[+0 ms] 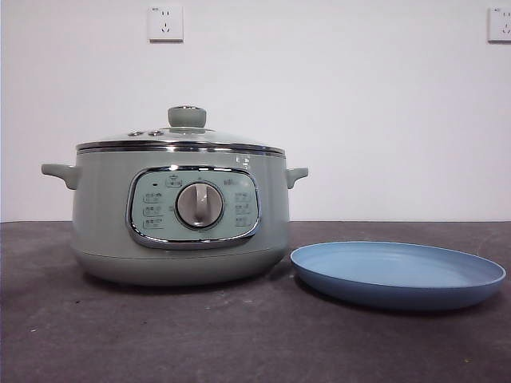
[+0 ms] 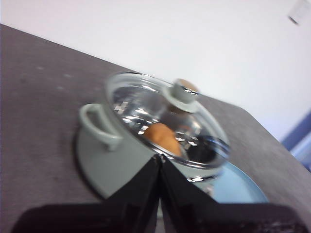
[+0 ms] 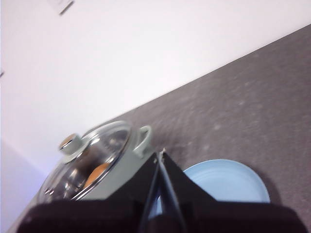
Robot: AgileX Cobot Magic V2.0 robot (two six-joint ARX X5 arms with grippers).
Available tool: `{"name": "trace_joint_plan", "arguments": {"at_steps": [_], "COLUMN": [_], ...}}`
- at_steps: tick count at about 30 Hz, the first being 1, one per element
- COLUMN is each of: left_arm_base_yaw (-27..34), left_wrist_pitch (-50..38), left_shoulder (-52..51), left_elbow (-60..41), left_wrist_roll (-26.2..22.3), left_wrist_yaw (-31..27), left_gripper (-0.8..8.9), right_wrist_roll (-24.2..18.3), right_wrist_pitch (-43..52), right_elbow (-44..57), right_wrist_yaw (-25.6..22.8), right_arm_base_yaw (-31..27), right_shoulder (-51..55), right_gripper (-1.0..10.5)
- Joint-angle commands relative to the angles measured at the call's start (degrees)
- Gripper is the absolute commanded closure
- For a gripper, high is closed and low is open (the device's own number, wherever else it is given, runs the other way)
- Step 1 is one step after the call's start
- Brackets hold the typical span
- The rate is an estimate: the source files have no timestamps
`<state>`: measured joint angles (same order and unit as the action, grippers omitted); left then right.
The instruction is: Take the potato out from the steamer,put the potato on the plate,close the lid
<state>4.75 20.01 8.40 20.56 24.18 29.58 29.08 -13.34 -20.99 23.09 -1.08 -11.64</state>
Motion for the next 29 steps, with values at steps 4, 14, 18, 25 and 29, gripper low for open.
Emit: {"name": "trace_joint_plan", "arguments": {"at_steps": [4,14,18,25,29], "left_arm_base_yaw": [0.1,-0.7,-1.9,-2.9,-3.0], "left_wrist_pitch": [5.3,20.5,27.0,28.9,28.9], "left_shoulder": [10.0,22.4,25.6,26.7,26.7], "left_elbow": [9.6,25.2,29.8,32.4,32.4], "left_wrist_roll": [-10.9,-26.6,-30.6,-31.8,-31.8], "left_wrist_yaw": [6.1,13.9,15.7,15.6,15.5], "left_gripper": [8.22,8.22,8.22,8.03,3.95], "right_wrist_roll": [-12.5,-30.8,-36.0,-37.7,-37.5], "right_wrist_pitch": [-11.1,-36.3,-45.1,-47.8,-47.4], "right_elbow": [-14.0,-36.9,-42.6,-44.1,-44.1], "right_wrist_yaw": [8.3,17.3,17.3,17.2,17.2], "right_arm_base_yaw": [0.1,3.5,6.2,7.7,7.7], "right_shoulder": [-11.9,-29.2,-33.3,-35.1,-35.2], "right_gripper": [9.6,9.6,9.6,9.4,8.1]}}
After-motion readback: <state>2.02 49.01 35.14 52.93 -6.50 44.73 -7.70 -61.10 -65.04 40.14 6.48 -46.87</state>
